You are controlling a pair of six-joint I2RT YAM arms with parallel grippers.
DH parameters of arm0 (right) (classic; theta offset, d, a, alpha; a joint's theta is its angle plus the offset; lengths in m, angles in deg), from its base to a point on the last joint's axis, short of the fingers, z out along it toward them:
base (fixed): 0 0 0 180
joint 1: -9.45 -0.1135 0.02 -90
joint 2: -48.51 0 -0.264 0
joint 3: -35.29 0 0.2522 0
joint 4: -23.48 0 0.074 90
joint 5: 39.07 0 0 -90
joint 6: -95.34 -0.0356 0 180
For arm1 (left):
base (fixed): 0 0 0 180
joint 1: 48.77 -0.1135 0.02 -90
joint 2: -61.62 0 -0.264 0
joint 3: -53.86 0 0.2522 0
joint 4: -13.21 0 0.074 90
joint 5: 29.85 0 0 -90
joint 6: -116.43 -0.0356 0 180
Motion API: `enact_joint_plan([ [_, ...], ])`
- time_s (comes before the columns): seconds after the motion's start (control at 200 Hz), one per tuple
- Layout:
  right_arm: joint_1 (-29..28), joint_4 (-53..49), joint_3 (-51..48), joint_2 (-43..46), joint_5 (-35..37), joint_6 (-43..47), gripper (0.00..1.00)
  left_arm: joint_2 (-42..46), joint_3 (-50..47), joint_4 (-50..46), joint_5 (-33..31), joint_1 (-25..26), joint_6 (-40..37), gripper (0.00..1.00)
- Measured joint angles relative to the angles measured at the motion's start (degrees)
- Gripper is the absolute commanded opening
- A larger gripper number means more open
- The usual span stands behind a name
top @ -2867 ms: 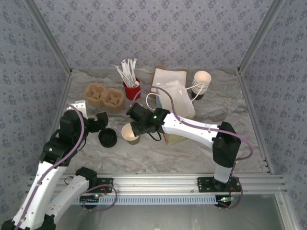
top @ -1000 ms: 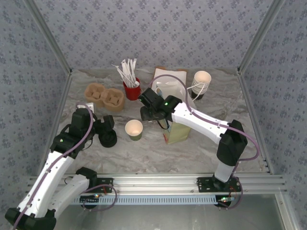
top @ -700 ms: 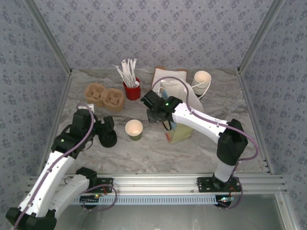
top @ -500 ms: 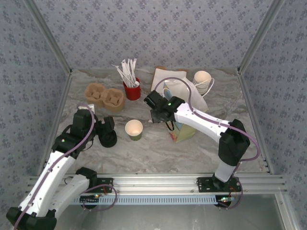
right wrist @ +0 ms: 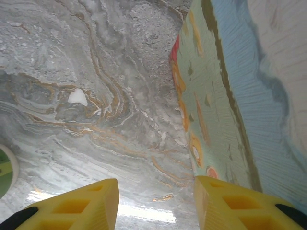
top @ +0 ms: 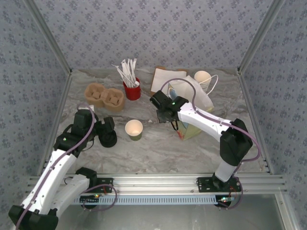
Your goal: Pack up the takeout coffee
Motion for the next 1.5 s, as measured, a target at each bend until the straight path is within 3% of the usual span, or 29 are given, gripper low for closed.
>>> enact_joint_plan([
  [0.25, -1.2, 0.7, 2.1, 2.8, -7.3, -1.1, 0.47, -0.9, -1.5, -3.4, 1.3, -5.8, 4.8, 0.94],
  [0.39, -3.0, 2.3, 4.2, 4.1, -11.7, -2.9, 0.46, -0.5, -5.0, -3.4, 3.6, -7.2, 9.6, 0.82],
  [0.46, -4.1, 3.4, 5.0, 4.5, -13.9, -3.8, 0.46, -0.6, -7.7, -3.0, 4.9, -7.7, 11.8, 0.71],
  [0.635, -7.2, 5.9, 7.3, 4.5, -17.1, -5.5, 0.44, -0.8, -10.9, -2.7, 6.6, -7.9, 14.2, 0.58],
  [1.249, -7.6, 7.8, 7.3, 4.5, -19.3, -7.4, 0.43, -3.6, -11.7, 0.5, 8.0, -7.9, 15.0, 0.44],
  [1.499, -7.3, 7.8, 7.3, 4.5, -19.5, -7.4, 0.43, -4.6, -12.1, 0.8, 8.0, -7.9, 15.0, 0.45],
])
